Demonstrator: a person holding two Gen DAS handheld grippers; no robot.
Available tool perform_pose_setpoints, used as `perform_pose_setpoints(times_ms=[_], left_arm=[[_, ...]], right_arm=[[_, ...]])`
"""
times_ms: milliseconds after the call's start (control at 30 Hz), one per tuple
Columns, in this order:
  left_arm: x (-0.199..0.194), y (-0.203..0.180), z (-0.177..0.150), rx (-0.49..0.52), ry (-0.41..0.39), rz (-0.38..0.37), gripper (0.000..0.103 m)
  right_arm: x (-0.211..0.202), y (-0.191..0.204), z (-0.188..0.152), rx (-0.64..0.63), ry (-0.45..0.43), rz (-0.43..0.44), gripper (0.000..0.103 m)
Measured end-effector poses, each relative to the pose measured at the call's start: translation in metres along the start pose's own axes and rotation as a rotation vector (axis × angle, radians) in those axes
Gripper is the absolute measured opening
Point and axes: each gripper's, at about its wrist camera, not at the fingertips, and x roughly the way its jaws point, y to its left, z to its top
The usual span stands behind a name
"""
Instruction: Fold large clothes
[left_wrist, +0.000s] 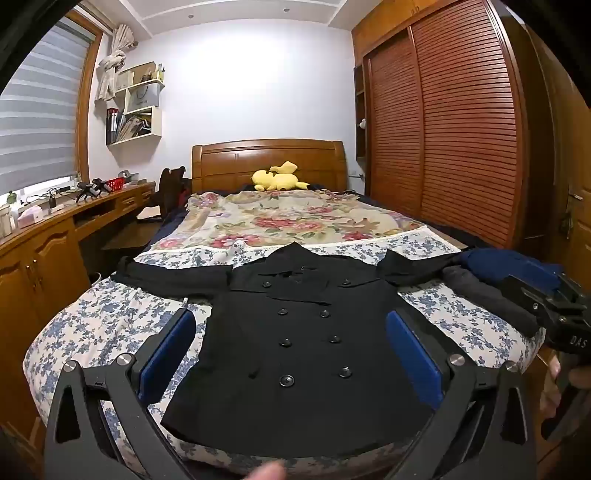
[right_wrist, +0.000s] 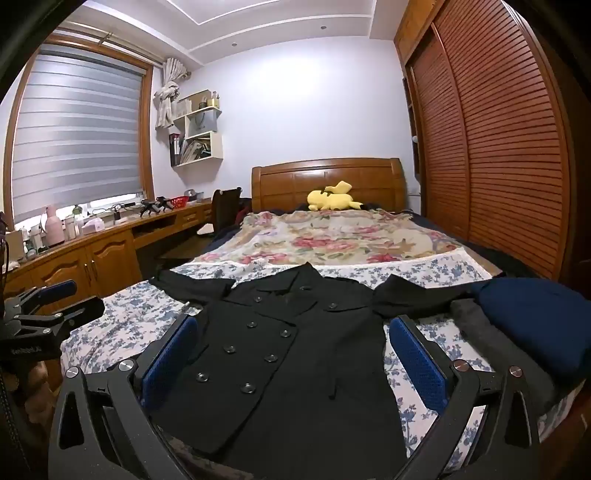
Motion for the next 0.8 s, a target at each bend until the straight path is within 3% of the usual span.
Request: perform_pose_setpoints(times_ms=[467,800], left_arm=[[0.002,0.003,-0.011,-0.012,-0.004,0.006,0.103],[-0.004,-0.001,-0.002,-0.012,-0.003,0.007,0.103]], right_arm=[[0.001,0.001,0.002,-0.016,0.017,-0.003,0.103],[0.000,0.003,-0.001,-0.022,0.014,-0.003,0.103]])
